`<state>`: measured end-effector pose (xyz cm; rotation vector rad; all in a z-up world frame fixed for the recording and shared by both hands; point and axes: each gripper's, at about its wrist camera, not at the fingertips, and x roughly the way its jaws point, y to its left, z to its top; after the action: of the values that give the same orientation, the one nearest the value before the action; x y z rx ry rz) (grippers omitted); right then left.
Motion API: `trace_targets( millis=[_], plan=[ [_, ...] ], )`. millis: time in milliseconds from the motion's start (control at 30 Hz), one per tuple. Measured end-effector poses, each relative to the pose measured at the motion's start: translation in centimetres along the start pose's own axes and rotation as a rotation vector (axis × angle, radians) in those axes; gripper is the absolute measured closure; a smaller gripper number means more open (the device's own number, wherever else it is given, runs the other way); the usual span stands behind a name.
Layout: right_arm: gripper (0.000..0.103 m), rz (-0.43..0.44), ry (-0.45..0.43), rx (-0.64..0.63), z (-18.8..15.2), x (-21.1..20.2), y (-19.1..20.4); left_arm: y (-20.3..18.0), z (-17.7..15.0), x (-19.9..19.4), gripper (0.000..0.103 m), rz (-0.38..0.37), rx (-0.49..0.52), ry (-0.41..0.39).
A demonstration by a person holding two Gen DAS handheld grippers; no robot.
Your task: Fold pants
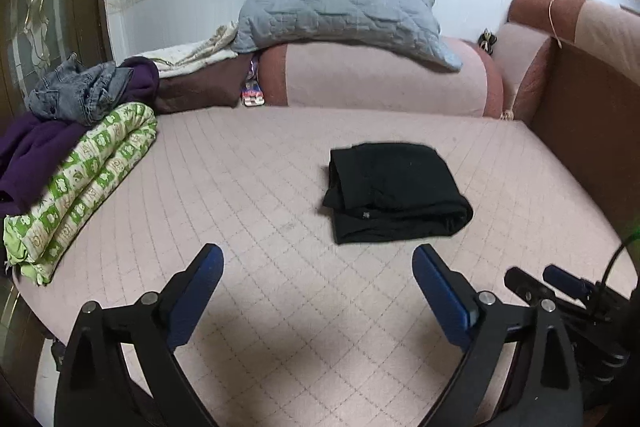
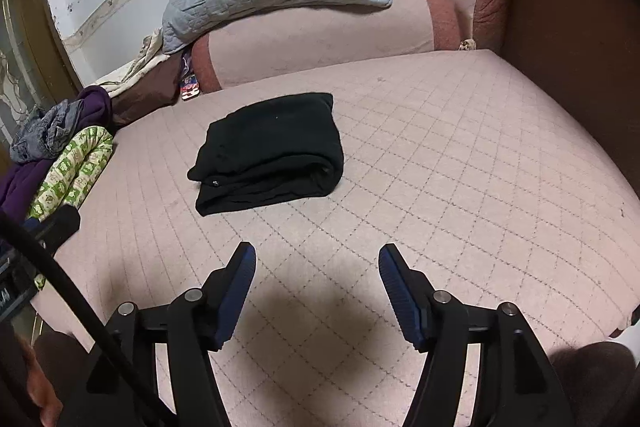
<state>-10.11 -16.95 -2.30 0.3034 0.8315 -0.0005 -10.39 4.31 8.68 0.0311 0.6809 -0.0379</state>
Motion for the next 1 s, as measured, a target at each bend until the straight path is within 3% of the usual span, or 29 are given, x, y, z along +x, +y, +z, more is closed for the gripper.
trace_targets(
  millis=[267,700,1000],
  plan=[
    [0.034,-0.004,0.039,-0.024,-0.1,2.4,0.6,-1.6,-1.2,3.1,0.008,-0.056,0.018,0.123],
    [0.034,-0.021,0.127,-0.01,-0.5,6.7,0.2,-2.5,-2.2,7.1,0.008,-0.1,0.02,0.224],
    [0.034,-0.025,0.145,-0.015,-0.5,7.7,0.1,-2.7,-2.4,8.0,0.008,-0.121,0.021,0.248]
  ],
)
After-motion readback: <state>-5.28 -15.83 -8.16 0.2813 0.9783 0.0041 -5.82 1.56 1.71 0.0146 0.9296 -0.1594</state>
